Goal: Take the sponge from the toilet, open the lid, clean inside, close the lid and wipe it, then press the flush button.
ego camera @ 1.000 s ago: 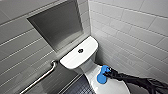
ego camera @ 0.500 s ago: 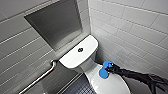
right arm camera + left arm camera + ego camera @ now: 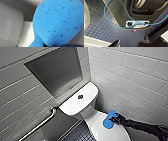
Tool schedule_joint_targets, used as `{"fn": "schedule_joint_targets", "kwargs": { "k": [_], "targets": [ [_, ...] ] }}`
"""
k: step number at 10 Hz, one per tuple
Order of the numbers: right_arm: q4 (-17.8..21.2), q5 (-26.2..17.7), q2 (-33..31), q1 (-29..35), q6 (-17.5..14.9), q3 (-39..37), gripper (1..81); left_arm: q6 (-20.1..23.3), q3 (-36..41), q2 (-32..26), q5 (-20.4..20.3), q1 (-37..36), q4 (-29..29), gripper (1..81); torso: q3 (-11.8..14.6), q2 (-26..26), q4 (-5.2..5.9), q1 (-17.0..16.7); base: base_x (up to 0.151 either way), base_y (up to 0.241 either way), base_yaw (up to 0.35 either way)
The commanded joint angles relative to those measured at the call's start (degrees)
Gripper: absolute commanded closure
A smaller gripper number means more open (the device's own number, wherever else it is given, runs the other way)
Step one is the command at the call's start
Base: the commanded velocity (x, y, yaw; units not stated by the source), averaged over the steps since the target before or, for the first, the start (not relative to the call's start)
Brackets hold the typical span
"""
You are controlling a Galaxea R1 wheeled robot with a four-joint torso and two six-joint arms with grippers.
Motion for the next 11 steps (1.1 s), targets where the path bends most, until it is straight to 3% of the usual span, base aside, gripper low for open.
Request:
{"fn": "schedule_joint_targets", "kwargs": {
  "k": [1, 4, 11],
  "targets": [
    [0.65, 1.79, -5.75, 1.13, 3.23, 6.96, 81.1, 0.26, -0.21, -0.62, 5.49, 1.61, 0.13, 1.0, 0.00, 0.00, 0.00, 0.00, 0.000, 0.000, 0.000],
    [1.69, 8.10, -15.40, -4.58, 3.32, 19.42, 81.1, 0.26, -0.21, -0.28, 5.49, 1.70, 0.21, 1.0, 0.00, -0.02, 0.00, 0.00, 0.000, 0.000, 0.000],
    [4.43, 23.74, -27.45, -19.96, 3.32, 31.12, 81.1, 0.26, -0.21, -0.10, 5.49, 1.79, 0.22, 1.0, 0.00, -0.02, 0.00, 0.00, 0.000, 0.000, 0.000]
  ]
}}
